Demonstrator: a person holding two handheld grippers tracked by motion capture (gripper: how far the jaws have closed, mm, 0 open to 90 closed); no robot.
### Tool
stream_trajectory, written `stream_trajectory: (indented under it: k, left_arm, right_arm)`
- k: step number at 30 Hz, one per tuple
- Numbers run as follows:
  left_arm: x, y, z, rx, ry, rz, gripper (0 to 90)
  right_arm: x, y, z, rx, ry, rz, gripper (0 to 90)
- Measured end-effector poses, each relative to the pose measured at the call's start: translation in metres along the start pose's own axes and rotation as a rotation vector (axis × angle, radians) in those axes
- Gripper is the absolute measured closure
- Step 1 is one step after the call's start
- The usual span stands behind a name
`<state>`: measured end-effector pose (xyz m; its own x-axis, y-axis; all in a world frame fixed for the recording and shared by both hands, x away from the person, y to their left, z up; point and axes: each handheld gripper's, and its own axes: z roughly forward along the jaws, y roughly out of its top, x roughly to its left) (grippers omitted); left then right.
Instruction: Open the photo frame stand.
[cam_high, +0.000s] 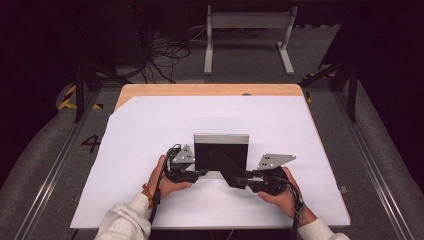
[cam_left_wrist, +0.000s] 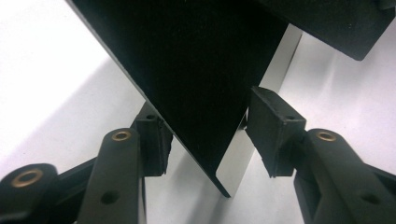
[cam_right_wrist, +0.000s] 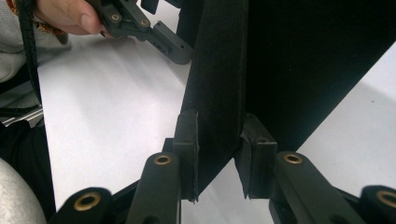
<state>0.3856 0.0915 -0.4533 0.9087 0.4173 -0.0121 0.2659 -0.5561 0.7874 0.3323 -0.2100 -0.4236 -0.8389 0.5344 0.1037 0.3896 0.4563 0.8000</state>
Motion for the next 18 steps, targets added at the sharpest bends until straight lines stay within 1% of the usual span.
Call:
stream_trajectory:
  k: [2, 4, 7, 8, 10, 13, 14, 16, 18]
  left_arm:
    - [-0.0011, 0.0007, -0.0005, 0.005, 0.004, 0.007, 53.2]
    - [-0.0018, 0.0017, -0.0023, 0.011, 0.02, 0.017, 54.7]
    - [-0.0025, 0.0029, -0.005, -0.002, 0.081, 0.03, 63.5]
    - [-0.0027, 0.003, -0.0048, -0.002, 0.086, 0.032, 64.5]
    - [-0.0032, 0.0033, -0.0043, -0.003, 0.1, 0.033, 64.1]
    - [-0.0047, 0.0045, -0.0033, -0.002, 0.143, 0.037, 64.7]
    - [-0.0046, 0.0048, -0.003, -0.003, 0.151, 0.035, 65.5]
    - [-0.0036, 0.0044, -0.0029, -0.005, 0.147, 0.031, 65.6]
    - [-0.0045, 0.0048, -0.0028, -0.003, 0.157, 0.034, 65.4]
  right_arm:
    - [0.0006, 0.0, 0.0001, 0.005, -0.005, -0.008, 71.7]
    - [0.0009, -0.0001, 0.0003, 0.008, -0.01, -0.013, 71.9]
    - [0.0013, 0.0, 0.0019, 0.015, -0.041, -0.021, 75.2]
    - [0.001, -0.0002, 0.0033, 0.017, -0.054, -0.022, 75.6]
    - [0.0004, 0.0001, 0.0042, 0.014, -0.06, -0.017, 75.5]
    - [0.0006, 0.0006, 0.0049, 0.016, -0.068, -0.02, 76.3]
    - [0.0007, 0.0004, 0.0056, 0.017, -0.07, -0.02, 76.6]
    - [0.0007, 0.0002, 0.0069, 0.017, -0.074, -0.022, 76.7]
    - [0.0004, 0.0002, 0.0071, 0.015, -0.075, -0.019, 76.9]
